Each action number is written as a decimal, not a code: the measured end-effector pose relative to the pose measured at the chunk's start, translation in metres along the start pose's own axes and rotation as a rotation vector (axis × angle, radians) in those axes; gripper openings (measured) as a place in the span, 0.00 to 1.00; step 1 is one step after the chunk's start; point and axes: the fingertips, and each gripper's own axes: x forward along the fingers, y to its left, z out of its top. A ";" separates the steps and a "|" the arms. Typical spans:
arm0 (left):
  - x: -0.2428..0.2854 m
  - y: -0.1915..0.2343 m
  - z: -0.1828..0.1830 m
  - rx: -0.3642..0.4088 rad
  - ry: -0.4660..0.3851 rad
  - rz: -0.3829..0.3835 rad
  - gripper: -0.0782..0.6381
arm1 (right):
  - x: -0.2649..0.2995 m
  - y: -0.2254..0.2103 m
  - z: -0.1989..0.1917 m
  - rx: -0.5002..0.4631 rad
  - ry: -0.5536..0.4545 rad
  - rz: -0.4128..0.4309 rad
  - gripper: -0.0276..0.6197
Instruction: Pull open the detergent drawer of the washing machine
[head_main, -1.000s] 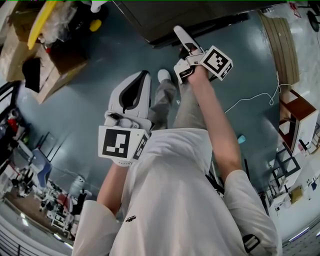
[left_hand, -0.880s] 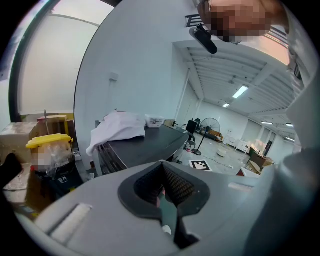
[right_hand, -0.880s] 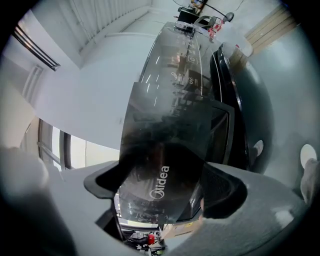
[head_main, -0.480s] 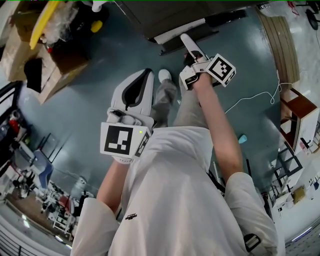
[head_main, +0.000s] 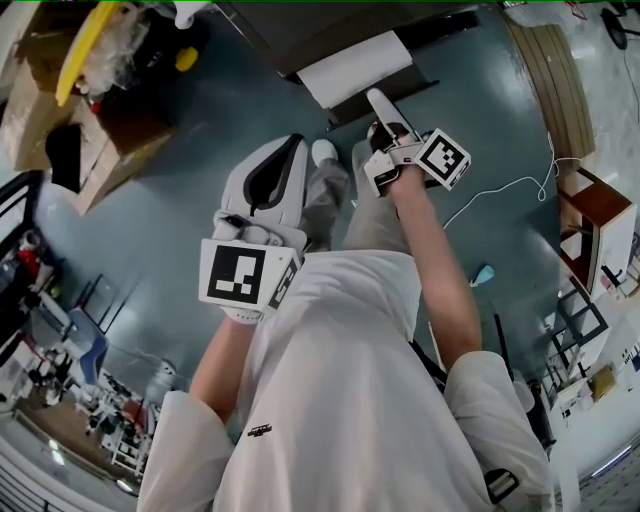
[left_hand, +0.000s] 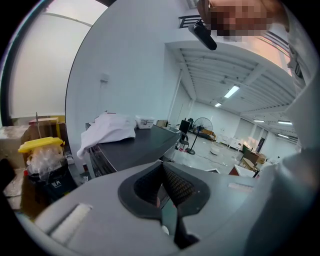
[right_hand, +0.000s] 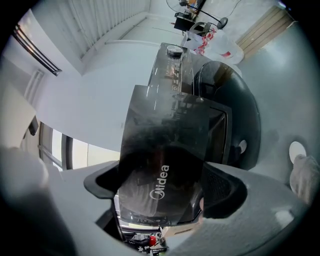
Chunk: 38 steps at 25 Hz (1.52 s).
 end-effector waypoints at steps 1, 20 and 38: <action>0.000 0.000 0.000 0.001 0.000 0.000 0.13 | -0.004 -0.001 -0.001 0.003 0.000 -0.003 0.79; 0.009 -0.016 -0.001 0.023 0.021 -0.052 0.13 | -0.111 -0.021 -0.021 0.007 0.024 -0.049 0.79; 0.016 -0.022 0.001 0.043 0.034 -0.074 0.13 | -0.124 -0.042 -0.021 0.042 -0.038 -0.088 0.74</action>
